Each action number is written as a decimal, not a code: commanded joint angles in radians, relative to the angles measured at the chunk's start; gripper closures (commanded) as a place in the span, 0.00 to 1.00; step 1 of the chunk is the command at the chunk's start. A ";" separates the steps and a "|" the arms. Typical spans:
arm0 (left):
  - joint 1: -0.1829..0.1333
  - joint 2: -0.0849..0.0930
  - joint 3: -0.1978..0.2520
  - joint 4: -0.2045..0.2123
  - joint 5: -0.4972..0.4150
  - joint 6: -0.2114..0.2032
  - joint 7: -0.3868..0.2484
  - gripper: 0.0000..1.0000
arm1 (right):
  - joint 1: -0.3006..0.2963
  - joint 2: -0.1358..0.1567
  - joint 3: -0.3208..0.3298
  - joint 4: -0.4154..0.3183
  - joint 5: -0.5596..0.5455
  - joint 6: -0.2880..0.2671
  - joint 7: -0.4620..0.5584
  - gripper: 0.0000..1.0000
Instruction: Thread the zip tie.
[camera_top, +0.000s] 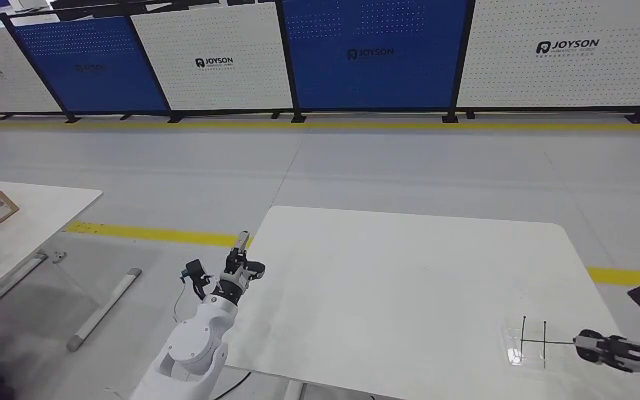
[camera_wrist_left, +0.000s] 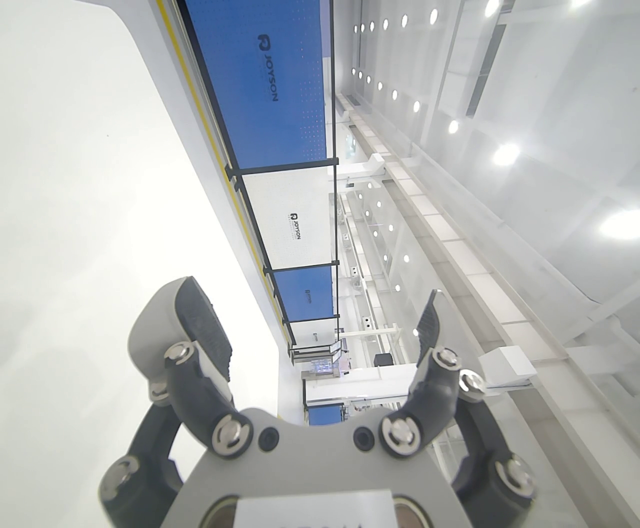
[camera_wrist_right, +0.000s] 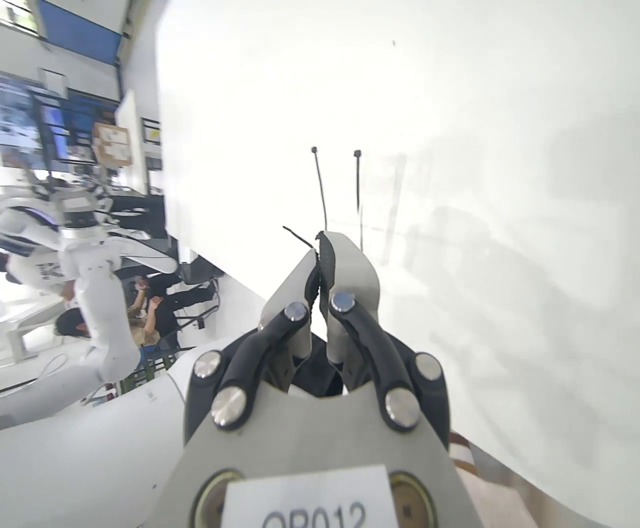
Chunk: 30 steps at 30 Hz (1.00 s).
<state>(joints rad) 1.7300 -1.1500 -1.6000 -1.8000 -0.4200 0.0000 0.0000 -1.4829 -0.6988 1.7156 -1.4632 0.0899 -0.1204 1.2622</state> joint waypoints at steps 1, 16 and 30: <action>0.000 0.000 0.000 0.000 0.000 0.000 0.000 0.00 | -0.021 -0.001 0.019 0.003 0.044 -0.012 -0.001 1.00; 0.000 0.000 0.000 0.000 0.000 0.000 0.000 0.00 | -0.026 -0.004 0.019 -0.013 0.049 -0.027 -0.042 1.00; 0.000 0.000 0.000 0.000 0.000 0.000 0.000 0.00 | -0.135 -0.019 -0.028 -0.382 -0.003 -0.011 -0.208 1.00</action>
<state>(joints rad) 1.7300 -1.1500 -1.6000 -1.8000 -0.4200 0.0000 0.0000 -1.6320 -0.7157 1.7328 -1.8393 0.0896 -0.1399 1.0515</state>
